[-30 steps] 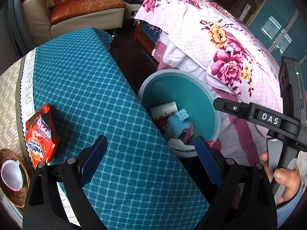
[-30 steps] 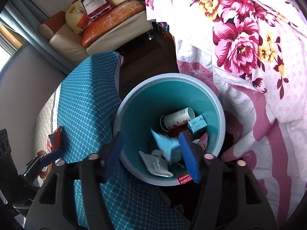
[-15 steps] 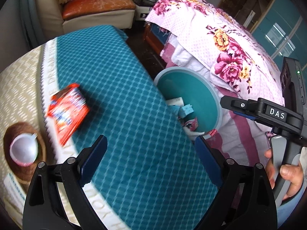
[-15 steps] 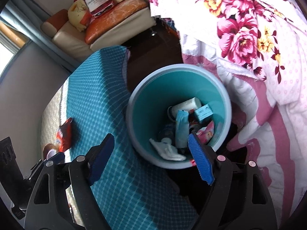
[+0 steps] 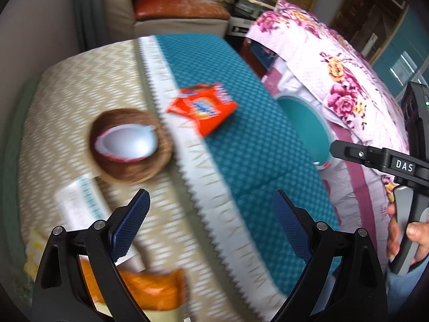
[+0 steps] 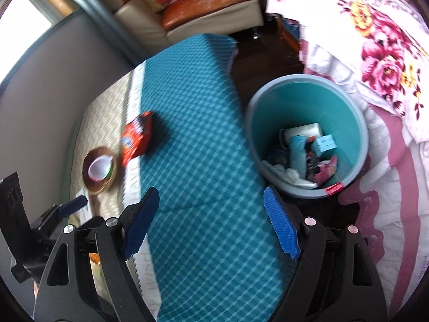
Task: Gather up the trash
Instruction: 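Move both open grippers back over the table toward the orange chip bag, then grasp the orange chip bag with the right gripper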
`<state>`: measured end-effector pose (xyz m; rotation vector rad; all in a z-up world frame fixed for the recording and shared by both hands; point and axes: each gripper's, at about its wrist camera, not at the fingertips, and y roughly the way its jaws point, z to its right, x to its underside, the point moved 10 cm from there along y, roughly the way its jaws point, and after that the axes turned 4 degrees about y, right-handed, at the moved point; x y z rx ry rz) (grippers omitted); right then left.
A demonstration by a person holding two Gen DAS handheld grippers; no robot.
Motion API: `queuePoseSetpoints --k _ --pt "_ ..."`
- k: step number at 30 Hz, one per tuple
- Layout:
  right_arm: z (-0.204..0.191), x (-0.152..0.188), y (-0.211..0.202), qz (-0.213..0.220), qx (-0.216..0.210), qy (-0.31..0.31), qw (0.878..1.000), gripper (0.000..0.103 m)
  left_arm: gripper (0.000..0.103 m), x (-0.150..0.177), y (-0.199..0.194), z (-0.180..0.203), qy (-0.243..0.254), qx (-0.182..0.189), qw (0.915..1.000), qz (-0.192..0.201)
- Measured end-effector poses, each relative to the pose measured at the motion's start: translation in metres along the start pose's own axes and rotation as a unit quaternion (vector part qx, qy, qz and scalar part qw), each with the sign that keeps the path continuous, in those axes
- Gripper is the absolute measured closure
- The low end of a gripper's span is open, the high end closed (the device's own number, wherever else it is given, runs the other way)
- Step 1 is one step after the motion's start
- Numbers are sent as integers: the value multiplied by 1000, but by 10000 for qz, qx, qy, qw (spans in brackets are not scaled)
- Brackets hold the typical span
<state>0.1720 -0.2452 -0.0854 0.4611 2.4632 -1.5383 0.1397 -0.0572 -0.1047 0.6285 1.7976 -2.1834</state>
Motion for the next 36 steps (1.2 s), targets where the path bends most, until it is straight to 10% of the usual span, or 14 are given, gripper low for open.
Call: queuePoseSetpoints --k 12,23,36 --pt "-107 68 31 -888 -208 -1334 9869 26 10 52 -43 -101 -750 -245 9968 159" --pt "-208 152 70 -1848 -614 -2709 9427 26 10 84 -62 -155 -1290 -315 9908 261" --pt "-231 184 104 -1968 -295 -3355 9208 18 10 102 -56 -198 -1830 -318 9823 227"
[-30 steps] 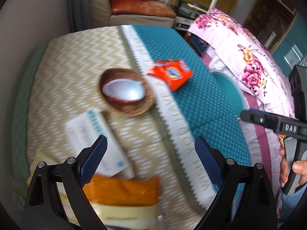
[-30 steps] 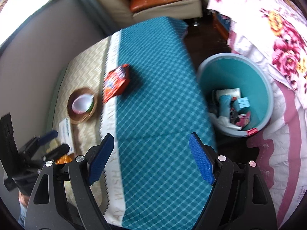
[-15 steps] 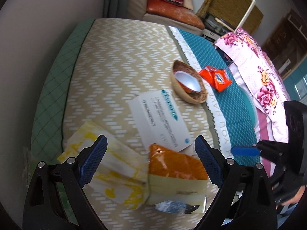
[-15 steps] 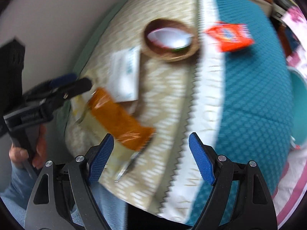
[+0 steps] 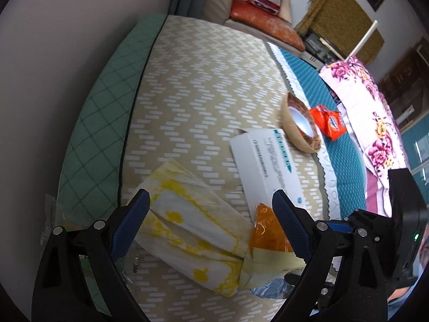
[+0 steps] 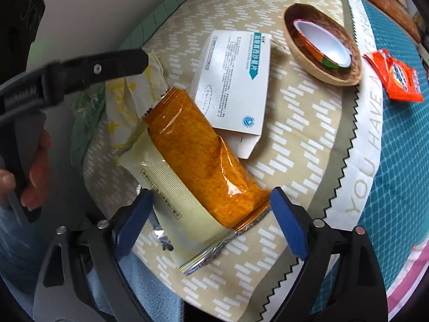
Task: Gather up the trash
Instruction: 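Grasp the orange chip bag with the right gripper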
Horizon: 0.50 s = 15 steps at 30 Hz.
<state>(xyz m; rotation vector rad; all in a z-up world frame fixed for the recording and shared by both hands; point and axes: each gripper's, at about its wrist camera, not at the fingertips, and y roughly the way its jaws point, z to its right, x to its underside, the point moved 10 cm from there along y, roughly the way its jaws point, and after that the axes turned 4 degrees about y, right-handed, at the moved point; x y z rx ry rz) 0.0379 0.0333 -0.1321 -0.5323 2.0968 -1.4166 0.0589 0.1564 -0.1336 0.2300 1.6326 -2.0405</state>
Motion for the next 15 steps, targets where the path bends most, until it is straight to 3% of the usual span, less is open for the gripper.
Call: queuePoseSetpoints --k 7,10,14,15 --pt "-3 1 13 123 298 -274 9991 20 10 -3 3 8 -11 68 10000 4" --pt "-8 11 14 252 485 -466 9974 31 10 -4 6 15 48 66 10000 -17" --pt "-6 24 4 287 258 -333 9987 55 10 -4 8 28 129 98 9999 -51" --pt "-2 28 -1 308 206 -263 9990 56 10 -5 9 31 162 99 9998 -55"
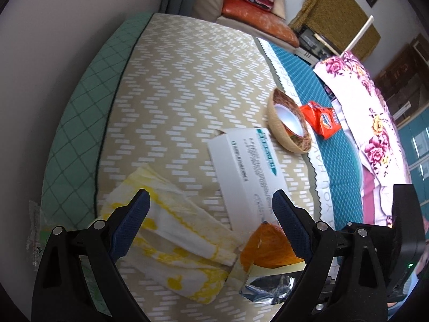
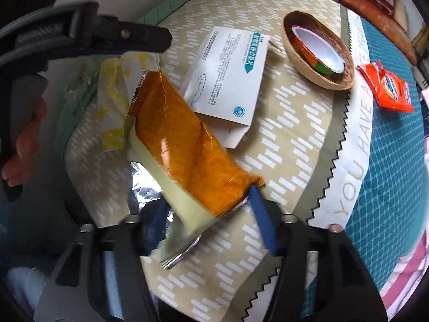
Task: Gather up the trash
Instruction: 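Grasp the orange chip bag with the right gripper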
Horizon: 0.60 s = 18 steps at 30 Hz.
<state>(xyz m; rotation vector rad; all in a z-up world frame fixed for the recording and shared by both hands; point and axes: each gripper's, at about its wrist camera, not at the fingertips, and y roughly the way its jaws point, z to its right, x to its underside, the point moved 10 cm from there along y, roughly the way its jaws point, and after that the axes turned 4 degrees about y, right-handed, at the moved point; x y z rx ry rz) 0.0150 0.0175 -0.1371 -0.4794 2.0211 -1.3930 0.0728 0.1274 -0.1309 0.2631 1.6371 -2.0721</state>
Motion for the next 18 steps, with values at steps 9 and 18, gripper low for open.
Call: queuePoseSetpoints --k 9,18 --pt "53 16 -40 358 55 810 9961 57 10 -5 21 29 183 -32 9997 -174" --pt "139 31 -72 761 319 1855 9792 57 10 -5 47 46 276 -337 9983 -385"
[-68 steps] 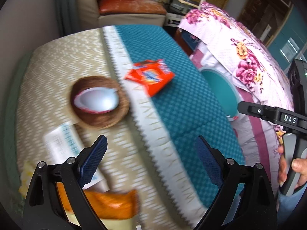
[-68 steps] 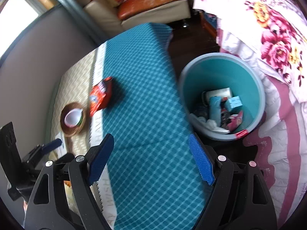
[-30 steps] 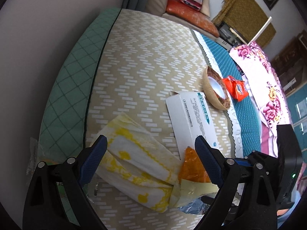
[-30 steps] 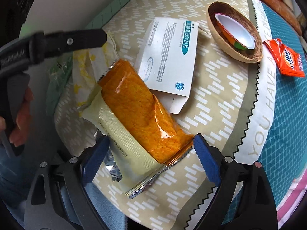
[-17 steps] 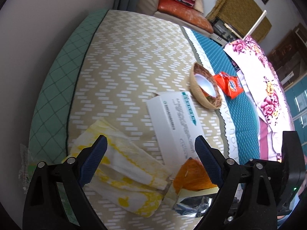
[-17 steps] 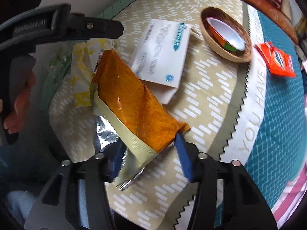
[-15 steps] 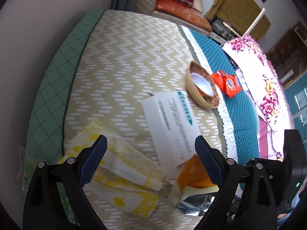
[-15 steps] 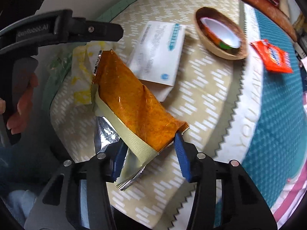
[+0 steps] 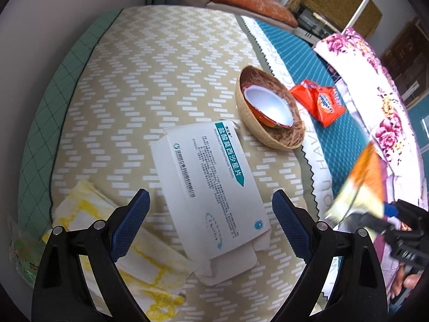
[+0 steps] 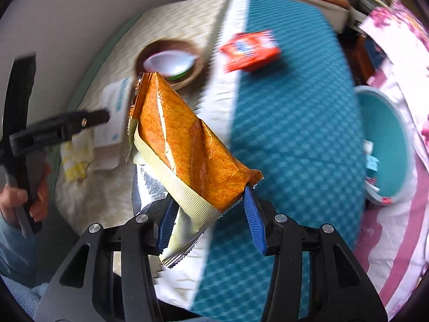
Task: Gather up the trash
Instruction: 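Grasp the orange chip bag with the right gripper, then grasp the white medicine box with the left gripper while the right lifts the chip bag, then carry the medicine box with the left gripper while the right carries the chip bag to the bin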
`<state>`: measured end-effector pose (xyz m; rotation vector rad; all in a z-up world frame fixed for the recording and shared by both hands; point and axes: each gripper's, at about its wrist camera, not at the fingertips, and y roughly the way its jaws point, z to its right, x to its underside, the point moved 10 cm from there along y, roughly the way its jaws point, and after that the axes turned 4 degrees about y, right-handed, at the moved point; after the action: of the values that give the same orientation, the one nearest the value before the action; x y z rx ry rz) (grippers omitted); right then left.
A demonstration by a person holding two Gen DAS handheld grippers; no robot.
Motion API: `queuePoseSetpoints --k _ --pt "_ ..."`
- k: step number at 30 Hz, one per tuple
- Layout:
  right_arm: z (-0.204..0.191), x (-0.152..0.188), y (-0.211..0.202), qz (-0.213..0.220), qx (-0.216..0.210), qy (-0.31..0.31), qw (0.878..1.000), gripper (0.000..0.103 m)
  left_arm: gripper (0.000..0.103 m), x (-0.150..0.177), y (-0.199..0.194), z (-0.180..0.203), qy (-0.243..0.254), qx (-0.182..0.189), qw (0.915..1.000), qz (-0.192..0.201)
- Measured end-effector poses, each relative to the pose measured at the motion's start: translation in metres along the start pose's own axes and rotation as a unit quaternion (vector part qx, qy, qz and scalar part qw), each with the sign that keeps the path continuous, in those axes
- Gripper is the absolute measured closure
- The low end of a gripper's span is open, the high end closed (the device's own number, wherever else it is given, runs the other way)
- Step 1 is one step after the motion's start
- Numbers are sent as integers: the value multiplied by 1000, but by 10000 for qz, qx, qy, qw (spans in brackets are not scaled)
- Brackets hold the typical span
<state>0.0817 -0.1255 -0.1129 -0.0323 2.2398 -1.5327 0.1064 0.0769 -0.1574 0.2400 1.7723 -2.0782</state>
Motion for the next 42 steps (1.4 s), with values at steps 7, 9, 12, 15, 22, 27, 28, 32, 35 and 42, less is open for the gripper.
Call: queuePoseSetpoints --k 7,9,12,15,22,27,28,32,35,42 --pt "47 -27 1 245 -46 517 9984 56 10 2 21 7 -30 -285 9994 -216" --pt "57 -28 -1 307 -87 614 9976 56 12 2 25 5 -102 -379 9990 -230" --pt "76 -32 -12 347 -127 681 9970 55 22 -1 25 4 -158 -487 9986 -143" --pt "81 -38 -13 380 -197 792 9959 54 32 -6 20 2 -210 -532 9984 -32" --pt "95 -42 -14 447 -344 1042 9930 54 33 -10 -7 3 -253 -494 9983 163" --pt "104 -45 -14 535 -405 1178 9908 54 33 -20 -33 28 -68 -295 9987 414" --pt "107 -46 -14 558 -413 1212 9902 54 33 -22 -36 34 -15 -254 9987 445" --pt "119 -50 -17 654 -443 1364 9875 54 33 -36 -39 76 329 30 9982 509" --pt "131 -55 -23 766 -415 1464 9854 54 33 -44 -32 111 614 210 9968 467" --pt "176 -67 -48 1199 -295 1849 9750 54 33 -66 -10 200 1366 460 9882 525"
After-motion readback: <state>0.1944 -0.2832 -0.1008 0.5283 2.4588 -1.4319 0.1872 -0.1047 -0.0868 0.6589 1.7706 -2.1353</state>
